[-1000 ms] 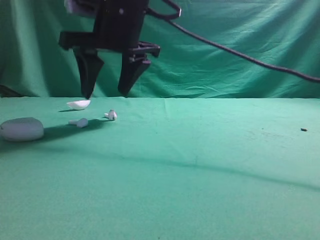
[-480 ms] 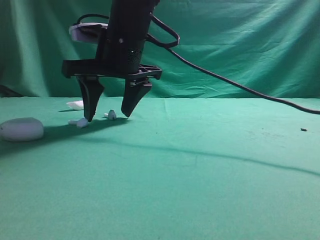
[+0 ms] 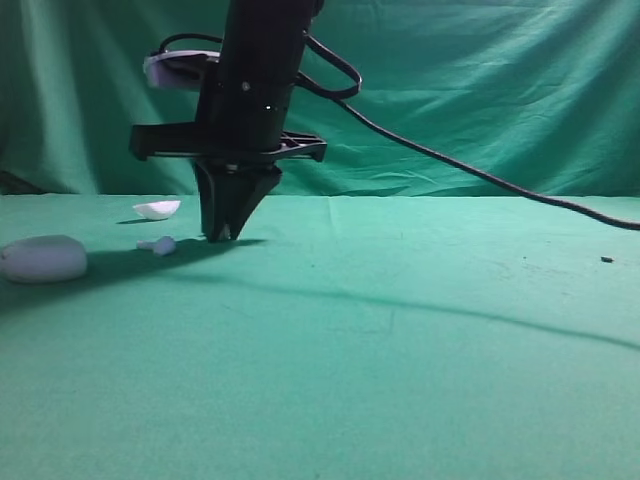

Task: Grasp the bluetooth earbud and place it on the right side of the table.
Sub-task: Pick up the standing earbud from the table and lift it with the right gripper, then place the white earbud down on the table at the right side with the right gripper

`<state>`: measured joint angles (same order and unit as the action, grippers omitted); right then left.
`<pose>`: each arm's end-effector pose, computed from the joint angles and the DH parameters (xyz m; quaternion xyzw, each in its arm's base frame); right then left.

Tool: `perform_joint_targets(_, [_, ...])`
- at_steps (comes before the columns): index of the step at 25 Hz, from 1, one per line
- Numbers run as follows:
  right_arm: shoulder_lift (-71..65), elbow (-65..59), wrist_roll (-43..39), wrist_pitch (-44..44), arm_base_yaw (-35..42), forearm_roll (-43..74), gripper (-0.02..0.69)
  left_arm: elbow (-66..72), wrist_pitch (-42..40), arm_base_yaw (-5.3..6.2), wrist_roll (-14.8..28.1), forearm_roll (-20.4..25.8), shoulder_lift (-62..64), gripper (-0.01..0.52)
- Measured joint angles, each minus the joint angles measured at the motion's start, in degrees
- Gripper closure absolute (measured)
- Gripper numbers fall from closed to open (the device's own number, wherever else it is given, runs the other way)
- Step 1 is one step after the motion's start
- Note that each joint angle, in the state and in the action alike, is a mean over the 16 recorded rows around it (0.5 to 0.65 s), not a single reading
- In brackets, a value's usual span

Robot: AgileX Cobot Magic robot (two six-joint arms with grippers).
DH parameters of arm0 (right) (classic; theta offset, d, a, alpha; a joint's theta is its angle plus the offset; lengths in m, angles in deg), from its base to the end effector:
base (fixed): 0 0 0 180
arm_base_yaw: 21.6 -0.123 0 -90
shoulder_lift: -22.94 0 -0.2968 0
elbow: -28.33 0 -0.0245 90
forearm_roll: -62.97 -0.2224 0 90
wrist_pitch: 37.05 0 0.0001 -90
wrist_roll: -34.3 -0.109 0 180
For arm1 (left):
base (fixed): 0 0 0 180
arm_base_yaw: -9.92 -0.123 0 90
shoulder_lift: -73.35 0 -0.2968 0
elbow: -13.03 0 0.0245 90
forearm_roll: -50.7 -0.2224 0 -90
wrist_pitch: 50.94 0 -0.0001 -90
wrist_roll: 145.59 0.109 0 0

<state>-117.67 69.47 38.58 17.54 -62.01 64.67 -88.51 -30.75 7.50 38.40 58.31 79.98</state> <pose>0.3827 0.3224 0.2009 -0.3757 0.8991 0.0566 0.2176 0.0299 -0.0037 0.1722 -0.0247 0.7935 -0.0221 0.6077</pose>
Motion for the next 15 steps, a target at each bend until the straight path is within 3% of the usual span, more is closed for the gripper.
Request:
perform_joint_targets(8, [9.4,2.3,-2.5,9.3,5.5,0.7,0.590,0.0,0.0,0.00,0.0,0.0,0.0,0.514])
perform_joint_targets(15, [21.9,-5.9,-4.1,13.9,14.0,1.4,0.590,0.0,0.0,0.00,0.0,0.0,0.0,0.514])
